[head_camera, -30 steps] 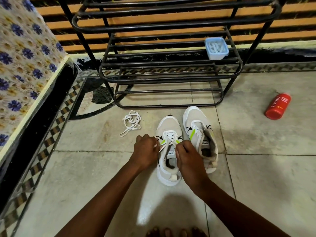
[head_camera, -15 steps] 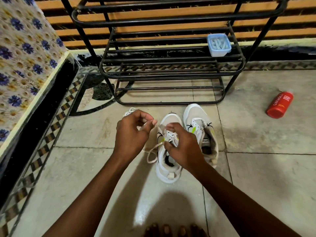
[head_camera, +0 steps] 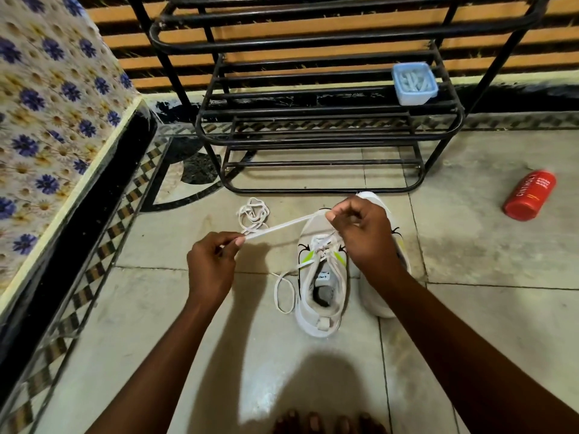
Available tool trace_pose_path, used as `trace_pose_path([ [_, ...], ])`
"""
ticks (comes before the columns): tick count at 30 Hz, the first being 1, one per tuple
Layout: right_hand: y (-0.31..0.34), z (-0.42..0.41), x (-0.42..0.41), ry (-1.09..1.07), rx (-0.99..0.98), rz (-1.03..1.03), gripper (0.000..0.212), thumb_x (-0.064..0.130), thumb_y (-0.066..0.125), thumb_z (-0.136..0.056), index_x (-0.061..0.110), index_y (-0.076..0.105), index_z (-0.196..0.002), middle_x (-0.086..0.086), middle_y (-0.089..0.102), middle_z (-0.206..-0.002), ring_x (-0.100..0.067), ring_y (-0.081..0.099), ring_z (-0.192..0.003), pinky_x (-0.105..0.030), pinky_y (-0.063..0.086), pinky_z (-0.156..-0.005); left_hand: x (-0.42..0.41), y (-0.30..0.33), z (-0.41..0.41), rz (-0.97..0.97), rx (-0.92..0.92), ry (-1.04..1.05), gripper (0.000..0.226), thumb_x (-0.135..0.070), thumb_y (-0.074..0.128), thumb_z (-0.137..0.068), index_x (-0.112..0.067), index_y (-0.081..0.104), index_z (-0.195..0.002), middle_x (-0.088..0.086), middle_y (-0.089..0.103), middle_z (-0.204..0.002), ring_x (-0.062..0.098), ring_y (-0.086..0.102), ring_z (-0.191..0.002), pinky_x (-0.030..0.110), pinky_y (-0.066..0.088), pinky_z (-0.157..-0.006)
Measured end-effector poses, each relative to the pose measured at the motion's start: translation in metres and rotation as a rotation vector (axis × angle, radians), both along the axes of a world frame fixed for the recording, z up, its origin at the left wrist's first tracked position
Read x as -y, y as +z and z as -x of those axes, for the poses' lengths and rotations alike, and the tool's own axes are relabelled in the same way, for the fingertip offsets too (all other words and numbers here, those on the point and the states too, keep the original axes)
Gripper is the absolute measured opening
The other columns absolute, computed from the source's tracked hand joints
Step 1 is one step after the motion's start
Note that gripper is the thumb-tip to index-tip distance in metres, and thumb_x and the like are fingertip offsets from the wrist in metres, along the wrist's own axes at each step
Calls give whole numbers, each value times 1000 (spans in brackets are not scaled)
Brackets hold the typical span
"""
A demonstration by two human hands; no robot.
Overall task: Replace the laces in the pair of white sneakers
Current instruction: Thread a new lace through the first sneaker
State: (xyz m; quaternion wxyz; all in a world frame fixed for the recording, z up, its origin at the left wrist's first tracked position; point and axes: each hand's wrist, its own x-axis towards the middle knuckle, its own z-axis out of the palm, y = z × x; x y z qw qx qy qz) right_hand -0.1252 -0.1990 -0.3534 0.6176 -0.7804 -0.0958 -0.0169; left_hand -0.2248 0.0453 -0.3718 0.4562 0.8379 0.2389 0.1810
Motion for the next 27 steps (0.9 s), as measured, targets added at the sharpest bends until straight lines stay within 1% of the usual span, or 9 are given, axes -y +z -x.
trace_pose_path([
  [3, -2, -3, 2, -52, 10, 109, 9, 17, 77, -87, 15, 70, -82, -8, 64, -85, -12, 58, -73, -23, 47, -72, -17, -26, 11, -70, -164, 59, 9, -22, 76, -92, -28, 80, -89, -9, 77, -86, 17, 68, -72, 38, 56, -77],
  [8, -11, -1, -1, -135, 20, 230, 9, 20, 79, -86, 19, 71, -82, -6, 58, -86, -2, 53, -69, -14, 39, -66, -11, -33, 14, -50, -228, 14, 15, -12, 74, -93, -22, 75, -82, -10, 69, -83, 7, 60, -74, 20, 43, -68],
  [10, -15, 2, 1, -100, 4, 204, 10, 19, 79, -85, 18, 72, -92, -8, 61, -90, -2, 56, -70, -9, 41, -68, 0, -31, 10, 7, -227, -37, 14, -9, 72, -94, -19, 75, -84, -14, 68, -79, 5, 61, -75, 24, 43, -71],
  [13, -22, 8, 7, -44, -9, 127, 33, 20, 79, -87, 17, 66, -117, -7, 66, -96, -9, 64, -81, -17, 49, -74, 20, -25, 3, 210, -259, -88, 19, -6, 67, -97, -18, 70, -83, -21, 60, -59, -2, 53, -59, 27, 42, -67],
  [16, -27, 18, 15, -81, -64, 95, 44, 24, 78, -88, 19, 59, -127, 0, 67, -101, -7, 67, -89, -22, 54, -80, 41, -16, -1, 427, -231, -108, 15, -2, 70, -95, -11, 68, -84, -8, 62, -62, 4, 55, -56, 27, 45, -63],
  [19, -33, 28, 24, -114, -38, 237, 32, 26, 82, -83, 21, 66, -110, 7, 69, -95, -9, 68, -86, -31, 57, -82, 59, -6, -2, 581, -160, -164, 10, 3, 73, -91, -4, 67, -86, 6, 70, -68, 16, 66, -65, 28, 56, -67],
  [22, -37, 40, 27, 18, 82, 366, 28, 23, 86, -73, 15, 69, -94, 2, 68, -91, -16, 67, -81, -38, 57, -77, 76, 1, -4, 577, -107, -197, 7, 5, 76, -87, 4, 69, -87, 7, 71, -70, 15, 67, -65, 23, 56, -66],
  [25, -41, 46, 22, 133, 171, 483, 40, 17, 90, -65, 9, 68, -97, -6, 67, -91, -25, 66, -80, -40, 58, -72, 90, 5, -9, 600, -96, -194, 8, 8, 76, -86, 9, 69, -91, 5, 72, -70, 12, 68, -62, 22, 56, -65],
  [27, -44, 49, 18, 119, 171, 555, 40, 8, 87, -65, 7, 68, -99, -10, 67, -91, -30, 66, -82, -39, 56, -73, 97, 9, -13, 606, -91, -177, 10, 9, 77, -84, 8, 71, -91, 12, 75, -74, 18, 71, -65, 27, 59, -68],
])
